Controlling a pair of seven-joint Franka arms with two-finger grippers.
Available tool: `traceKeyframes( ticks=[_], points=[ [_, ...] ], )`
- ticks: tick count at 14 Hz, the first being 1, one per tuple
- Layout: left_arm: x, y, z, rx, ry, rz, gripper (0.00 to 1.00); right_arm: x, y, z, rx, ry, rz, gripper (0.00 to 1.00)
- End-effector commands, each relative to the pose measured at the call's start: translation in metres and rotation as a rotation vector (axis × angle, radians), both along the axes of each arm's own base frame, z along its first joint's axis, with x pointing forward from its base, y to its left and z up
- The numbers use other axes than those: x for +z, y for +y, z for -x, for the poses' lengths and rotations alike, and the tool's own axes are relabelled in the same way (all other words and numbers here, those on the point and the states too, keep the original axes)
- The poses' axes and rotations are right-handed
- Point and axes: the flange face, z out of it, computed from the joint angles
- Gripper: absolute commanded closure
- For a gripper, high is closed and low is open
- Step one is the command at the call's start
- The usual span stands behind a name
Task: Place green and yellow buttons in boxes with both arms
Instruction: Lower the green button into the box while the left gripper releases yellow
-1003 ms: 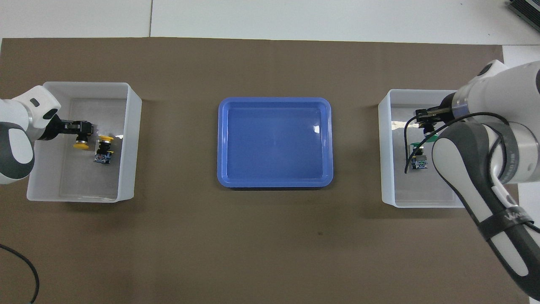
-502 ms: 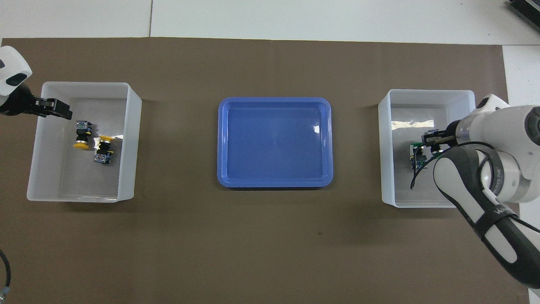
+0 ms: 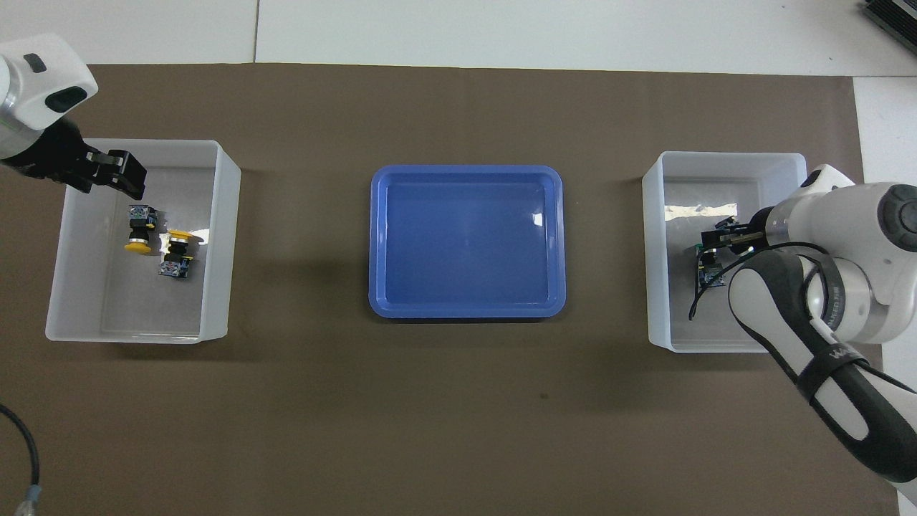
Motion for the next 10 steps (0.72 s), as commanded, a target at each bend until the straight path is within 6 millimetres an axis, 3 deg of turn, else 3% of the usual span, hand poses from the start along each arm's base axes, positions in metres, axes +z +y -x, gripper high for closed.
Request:
traceKeyframes(
  ticks=[1,6,10],
  points=[
    [0.021,-0.006,0.035,0.026,-0.004,-0.025,0.33,0.025,0.021,-0.009,-0.064,-0.047,-0.026,0.0],
    [-0.022,-0.009,0.076,0.031,-0.045,-0.017,0.32,0.102,0.062,-0.023,-0.206,-0.059,-0.048,0.0],
    [-0.01,-0.011,0.074,0.073,-0.08,0.012,0.32,0.164,0.072,-0.012,-0.244,-0.035,-0.019,0.0]
  ],
)
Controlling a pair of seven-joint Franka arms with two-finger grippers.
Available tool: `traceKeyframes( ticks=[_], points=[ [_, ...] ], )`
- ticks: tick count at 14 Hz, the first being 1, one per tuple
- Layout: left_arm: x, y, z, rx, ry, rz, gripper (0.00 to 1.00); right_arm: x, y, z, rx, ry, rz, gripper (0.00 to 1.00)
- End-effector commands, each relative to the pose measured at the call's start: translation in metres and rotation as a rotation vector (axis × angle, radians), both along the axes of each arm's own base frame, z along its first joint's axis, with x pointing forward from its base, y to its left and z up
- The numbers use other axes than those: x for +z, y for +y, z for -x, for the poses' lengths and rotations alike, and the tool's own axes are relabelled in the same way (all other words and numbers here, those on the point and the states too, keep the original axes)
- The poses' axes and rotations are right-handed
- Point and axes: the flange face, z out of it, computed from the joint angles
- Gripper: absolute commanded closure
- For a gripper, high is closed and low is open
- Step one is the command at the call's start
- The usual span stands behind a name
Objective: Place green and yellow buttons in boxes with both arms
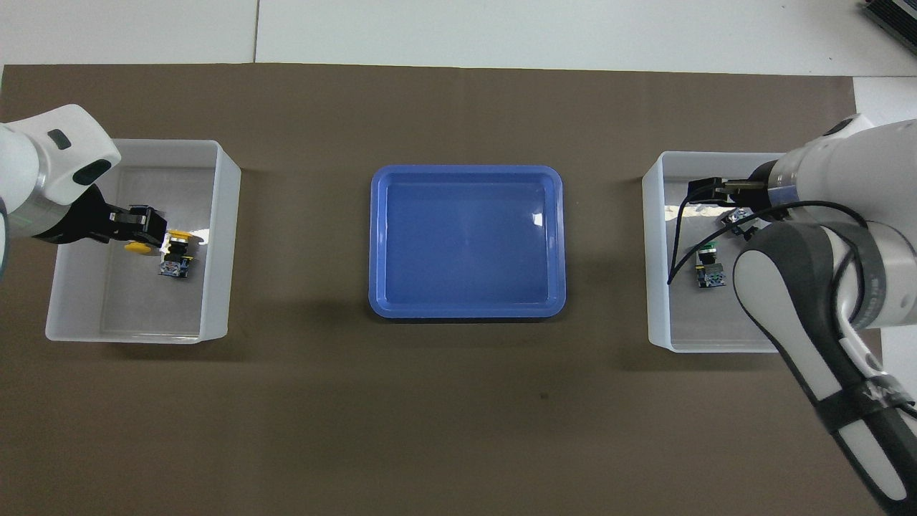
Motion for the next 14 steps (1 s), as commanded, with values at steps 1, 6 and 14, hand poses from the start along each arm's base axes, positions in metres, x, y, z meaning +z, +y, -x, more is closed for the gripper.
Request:
traceKeyframes(
  ticks=[1,6,14],
  points=[
    [0.021,-0.003,0.009,0.026,-0.05,0.032,0.29,0.04,-0.002,0.011,-0.029,0.02,0.033,0.0],
    [0.04,0.031,0.013,0.084,-0.006,0.035,0.01,0.117,-0.01,0.032,-0.05,0.075,0.045,0.0],
    [0.038,0.031,0.019,0.086,0.025,0.035,0.0,0.161,-0.043,0.068,-0.03,0.174,0.028,0.0]
  ],
)
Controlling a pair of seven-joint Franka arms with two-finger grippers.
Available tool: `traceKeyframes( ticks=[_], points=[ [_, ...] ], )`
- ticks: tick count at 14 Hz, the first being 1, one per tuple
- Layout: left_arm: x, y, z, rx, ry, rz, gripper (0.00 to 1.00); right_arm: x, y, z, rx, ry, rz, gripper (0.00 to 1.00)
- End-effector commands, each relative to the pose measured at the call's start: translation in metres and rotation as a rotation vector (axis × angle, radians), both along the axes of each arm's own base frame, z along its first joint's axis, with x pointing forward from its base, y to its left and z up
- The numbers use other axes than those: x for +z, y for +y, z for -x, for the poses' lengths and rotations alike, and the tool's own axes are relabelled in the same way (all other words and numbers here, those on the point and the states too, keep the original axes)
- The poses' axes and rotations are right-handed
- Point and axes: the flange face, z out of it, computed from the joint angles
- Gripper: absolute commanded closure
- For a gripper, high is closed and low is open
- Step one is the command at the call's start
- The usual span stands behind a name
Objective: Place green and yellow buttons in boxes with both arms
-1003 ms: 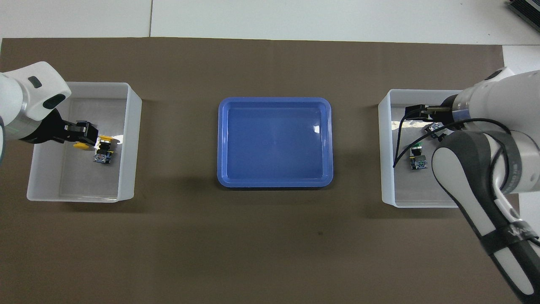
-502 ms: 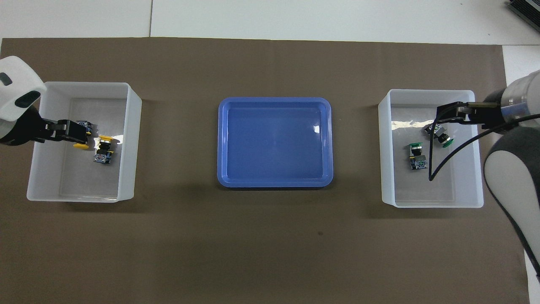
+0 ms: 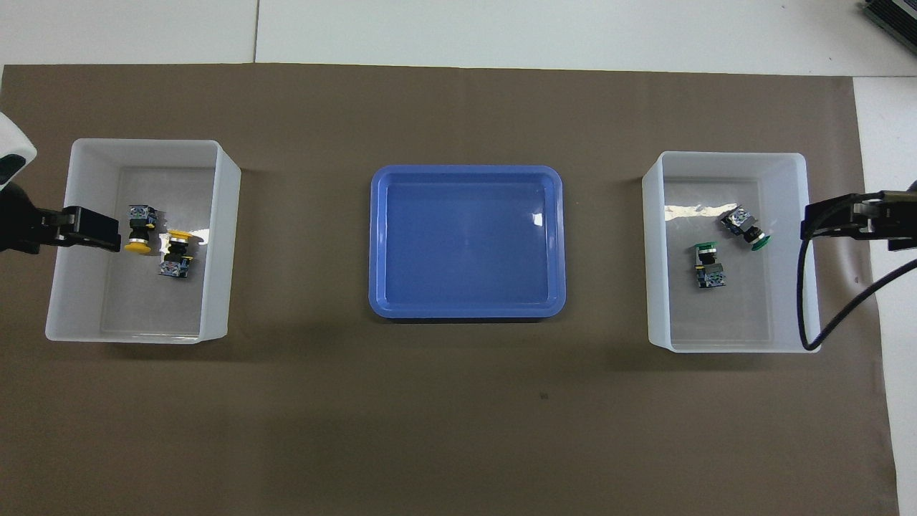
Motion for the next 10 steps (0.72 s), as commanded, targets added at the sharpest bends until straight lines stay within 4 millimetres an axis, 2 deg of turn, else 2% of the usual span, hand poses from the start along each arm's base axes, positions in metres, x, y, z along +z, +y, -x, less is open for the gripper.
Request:
traceKeyframes(
  ticks=[1,2,6,10],
  points=[
    [0.008,-0.003,0.01,0.006,0.02,0.029,0.0,0.004,-0.006,0.005,0.011,0.035,-0.021,0.0],
    [0.009,-0.001,0.012,0.02,0.028,0.061,0.0,0.009,-0.005,0.007,0.001,0.033,-0.052,0.0],
    [0.0,0.005,0.016,0.031,0.091,0.068,0.0,0.012,-0.03,0.009,-0.05,0.037,-0.101,0.0],
    [0.002,0.005,0.016,0.031,0.092,0.066,0.0,0.013,-0.024,0.011,-0.051,0.039,-0.113,0.0]
  ],
)
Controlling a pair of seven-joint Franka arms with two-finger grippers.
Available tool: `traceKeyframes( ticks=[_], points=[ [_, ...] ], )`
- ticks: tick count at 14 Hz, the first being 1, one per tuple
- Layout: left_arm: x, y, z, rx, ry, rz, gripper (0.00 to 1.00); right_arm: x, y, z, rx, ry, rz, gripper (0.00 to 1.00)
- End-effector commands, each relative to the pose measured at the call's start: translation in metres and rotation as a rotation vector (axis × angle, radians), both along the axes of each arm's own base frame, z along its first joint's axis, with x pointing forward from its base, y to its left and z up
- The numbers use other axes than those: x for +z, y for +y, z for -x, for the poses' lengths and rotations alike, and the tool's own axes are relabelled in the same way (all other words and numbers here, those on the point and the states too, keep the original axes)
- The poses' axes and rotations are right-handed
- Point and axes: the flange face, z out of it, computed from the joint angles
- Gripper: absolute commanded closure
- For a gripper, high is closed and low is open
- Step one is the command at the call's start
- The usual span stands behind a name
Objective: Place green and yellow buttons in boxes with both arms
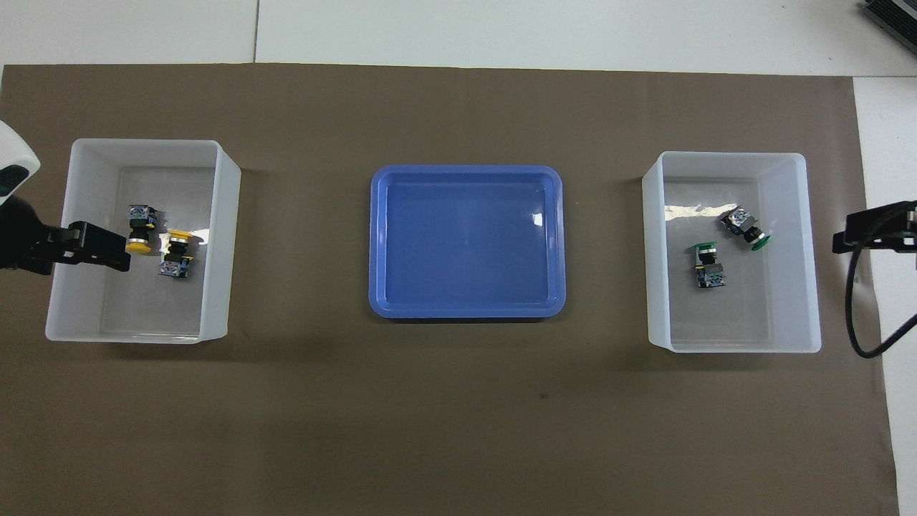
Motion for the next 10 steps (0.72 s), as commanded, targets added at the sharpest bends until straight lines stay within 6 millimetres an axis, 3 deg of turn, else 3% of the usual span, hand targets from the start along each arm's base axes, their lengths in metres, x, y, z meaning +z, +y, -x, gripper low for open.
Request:
traceKeyframes(
  ticks=[1,6,8,10],
  points=[
    [0.007,0.0,0.003,0.008,0.012,0.011,0.0,0.006,0.009,0.002,0.009,0.004,-0.021,0.0],
    [0.026,0.007,-0.01,0.017,-0.059,0.007,0.0,0.005,0.008,0.004,0.058,0.003,0.05,0.0],
    [0.047,0.0,-0.013,0.003,-0.074,0.005,0.0,0.003,0.01,0.003,0.066,0.002,0.052,0.0],
    [0.049,-0.006,-0.012,-0.035,-0.084,0.004,0.0,0.003,0.013,0.004,0.06,0.002,0.04,0.0]
  ],
)
